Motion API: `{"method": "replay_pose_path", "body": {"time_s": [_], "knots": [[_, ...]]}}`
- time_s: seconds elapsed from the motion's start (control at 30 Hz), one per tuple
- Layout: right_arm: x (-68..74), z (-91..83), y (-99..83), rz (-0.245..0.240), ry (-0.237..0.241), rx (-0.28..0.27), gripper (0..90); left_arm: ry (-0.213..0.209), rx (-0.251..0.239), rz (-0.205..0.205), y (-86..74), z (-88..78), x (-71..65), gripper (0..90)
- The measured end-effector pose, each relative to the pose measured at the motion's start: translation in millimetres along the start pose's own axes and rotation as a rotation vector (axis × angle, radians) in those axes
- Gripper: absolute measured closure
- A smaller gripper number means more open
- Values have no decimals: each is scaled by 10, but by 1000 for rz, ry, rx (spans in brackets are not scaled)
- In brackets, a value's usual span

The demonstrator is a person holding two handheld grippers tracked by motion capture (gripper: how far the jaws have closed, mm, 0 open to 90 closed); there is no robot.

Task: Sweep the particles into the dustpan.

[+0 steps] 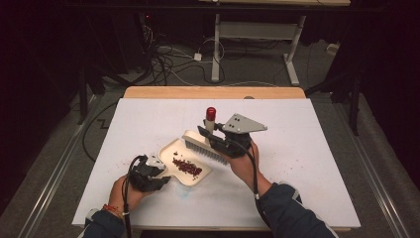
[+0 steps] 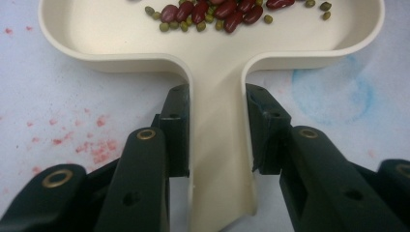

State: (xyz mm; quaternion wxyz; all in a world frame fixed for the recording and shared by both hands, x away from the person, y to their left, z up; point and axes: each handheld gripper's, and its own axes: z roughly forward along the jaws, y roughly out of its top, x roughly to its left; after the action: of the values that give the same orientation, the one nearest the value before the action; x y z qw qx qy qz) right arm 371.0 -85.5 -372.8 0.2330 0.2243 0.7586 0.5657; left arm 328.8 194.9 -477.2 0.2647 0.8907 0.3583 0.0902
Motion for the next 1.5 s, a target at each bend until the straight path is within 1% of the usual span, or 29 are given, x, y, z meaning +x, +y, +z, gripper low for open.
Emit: {"method": "replay_pose_path", "body": {"time_s": [0.03, 0.07, 0.1, 0.13, 0.2, 0.33, 0.4, 0.47, 0.57, 0.73, 0.83, 0.87, 1.0, 1.1, 1.13, 1.2, 1.3, 1.43, 1.5], "knots": [[0, 0, 0, 0, 0, 0, 698, -3, 3, -1, -9, -5, -3, 633], [-55, -50, 10, -24, -35, 6, 698, -5, 6, 1, -18, -11, -4, 633], [-55, -50, 10, -24, -35, 6, 698, -6, 4, -2, -27, -16, -7, 633], [-93, -67, 9, -30, -54, 10, 698, -5, 6, -1, -34, -22, -10, 633], [-175, -90, -13, -30, -78, 20, 698, -6, 9, 0, -48, -30, -20, 633], [-323, -82, -106, -30, -137, 58, 698, -8, 19, -4, -86, -37, -41, 633], [-376, -79, -158, -11, -144, 72, 698, -11, 25, -2, -107, -36, -53, 633], [-407, -75, -222, -8, -154, 90, 698, -11, 23, -6, -117, -42, -63, 633], [-410, -79, -248, -6, -152, 96, 698, -15, 29, 3, -131, -56, -70, 633], [-373, -55, -297, -14, -150, 110, 698, -20, 33, 5, -231, -113, -97, 633], [-348, -44, -320, -7, -136, 105, 698, -26, 26, -7, -304, -145, -106, 633], [-334, -41, -319, -13, -134, 107, 698, -27, 21, -13, -320, -150, -113, 633], [-253, -18, -322, -17, -122, 105, 697, -22, 23, -12, -369, -180, -148, 633], [-185, 10, -320, -28, -113, 102, 697, -29, 21, -19, -416, -205, -154, 633], [-164, 19, -319, -24, -106, 99, 697, -30, 21, -20, -427, -212, -153, 633], [-126, 35, -312, -22, -94, 91, 697, -29, 19, -22, -434, -213, -155, 633], [-58, 74, -297, -4, -64, 80, 698, -24, 21, -21, -425, -207, -161, 633], [74, 163, -279, -9, -39, 70, 698, -23, 15, -23, -414, -196, -163, 634], [149, 209, -270, -4, -38, 51, 698, -19, 12, -22, -397, -183, -173, 633]]}}
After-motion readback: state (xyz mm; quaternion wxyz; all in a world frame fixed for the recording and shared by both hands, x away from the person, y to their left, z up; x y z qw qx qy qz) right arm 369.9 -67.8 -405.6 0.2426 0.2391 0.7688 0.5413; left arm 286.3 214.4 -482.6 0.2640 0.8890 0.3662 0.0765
